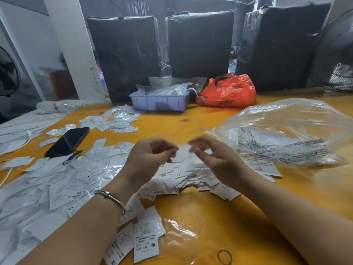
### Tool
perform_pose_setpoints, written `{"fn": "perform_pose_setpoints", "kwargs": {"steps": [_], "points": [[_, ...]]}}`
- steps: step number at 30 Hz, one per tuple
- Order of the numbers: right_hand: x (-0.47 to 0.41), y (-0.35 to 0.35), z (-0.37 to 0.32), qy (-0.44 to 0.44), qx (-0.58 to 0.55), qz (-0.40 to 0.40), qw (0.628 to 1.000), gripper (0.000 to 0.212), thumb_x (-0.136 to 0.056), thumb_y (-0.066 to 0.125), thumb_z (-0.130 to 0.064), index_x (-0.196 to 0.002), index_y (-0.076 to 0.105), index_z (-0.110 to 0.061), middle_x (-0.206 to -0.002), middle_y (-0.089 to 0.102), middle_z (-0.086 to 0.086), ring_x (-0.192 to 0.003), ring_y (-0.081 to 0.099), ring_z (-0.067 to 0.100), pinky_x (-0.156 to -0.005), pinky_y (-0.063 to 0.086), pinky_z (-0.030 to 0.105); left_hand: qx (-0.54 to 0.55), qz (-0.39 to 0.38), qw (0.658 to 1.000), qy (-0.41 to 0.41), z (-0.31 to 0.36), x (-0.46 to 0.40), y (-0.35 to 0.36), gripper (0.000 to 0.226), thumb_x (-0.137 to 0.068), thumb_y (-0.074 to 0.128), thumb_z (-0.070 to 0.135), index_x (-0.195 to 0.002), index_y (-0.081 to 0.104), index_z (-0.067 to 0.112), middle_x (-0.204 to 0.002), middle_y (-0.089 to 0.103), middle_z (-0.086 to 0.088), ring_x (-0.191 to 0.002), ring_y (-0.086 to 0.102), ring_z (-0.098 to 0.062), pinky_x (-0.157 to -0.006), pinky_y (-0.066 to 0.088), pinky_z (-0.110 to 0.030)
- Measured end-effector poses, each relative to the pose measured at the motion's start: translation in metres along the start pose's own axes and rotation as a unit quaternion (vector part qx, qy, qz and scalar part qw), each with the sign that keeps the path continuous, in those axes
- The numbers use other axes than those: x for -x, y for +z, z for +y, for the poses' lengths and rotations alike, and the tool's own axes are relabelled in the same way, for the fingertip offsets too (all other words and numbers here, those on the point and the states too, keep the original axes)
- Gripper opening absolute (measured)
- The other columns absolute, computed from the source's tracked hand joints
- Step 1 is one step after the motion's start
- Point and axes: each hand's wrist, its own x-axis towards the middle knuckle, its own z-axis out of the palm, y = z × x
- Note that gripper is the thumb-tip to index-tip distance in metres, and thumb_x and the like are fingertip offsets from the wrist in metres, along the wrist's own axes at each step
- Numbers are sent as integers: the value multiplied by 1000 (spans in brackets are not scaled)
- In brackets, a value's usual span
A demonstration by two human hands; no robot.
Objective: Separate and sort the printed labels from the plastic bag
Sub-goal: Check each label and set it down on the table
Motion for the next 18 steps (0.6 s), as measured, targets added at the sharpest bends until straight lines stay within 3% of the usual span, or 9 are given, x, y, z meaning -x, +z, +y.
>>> {"fn": "perform_pose_setpoints", "kwargs": {"steps": [2, 5, 9, 12, 18], "points": [[2, 0, 2, -27, 157, -45, 986, 37, -89, 62, -27, -125, 57, -29, -129, 53, -11, -121, 41, 7, -100, 36, 32, -9, 42, 999, -18, -5, -3, -1, 4, -87, 69, 9, -85, 72, 8, -72, 70, -6, -59, 61, -4, -57, 49, -13], [3, 4, 3, -60, 253, -85, 962, 30, -85, 64, -39, -115, 67, -33, -139, 46, -13, -131, 31, 6, -104, 29, 34, -7, 82, 996, -30, -11, -5, -3, 9, -86, 71, 16, -79, 70, 11, -69, 68, -6, -58, 59, -4, -54, 45, -12], [2, 4, 2, -100, 254, -64, 960, 16, -86, 66, -33, -97, 76, -27, -124, 60, -11, -121, 43, 8, -96, 33, 32, -4, 81, 996, -36, -10, -6, -4, 15, -83, 74, 24, -74, 67, 13, -67, 68, -5, -57, 59, -5, -53, 45, -12], [2, 3, 3, -110, 240, -72, 962, 15, -84, 69, -28, -96, 76, -22, -112, 67, -10, -109, 54, 9, -94, 39, 33, 11, 65, 997, -42, -7, -5, -2, 16, -83, 72, 24, -77, 66, 10, -68, 70, -4, -59, 62, -7, -54, 48, -13], [3, -1, 1, -136, 288, -75, 945, 13, -87, 65, -32, -93, 74, -26, -101, 73, -11, -96, 62, 11, -94, 30, 25, 92, 47, 992, -79, -3, -4, -4, 16, -82, 72, 2, -95, 63, 0, -81, 76, -10, -69, 73, -16, -62, 55, -21]]}}
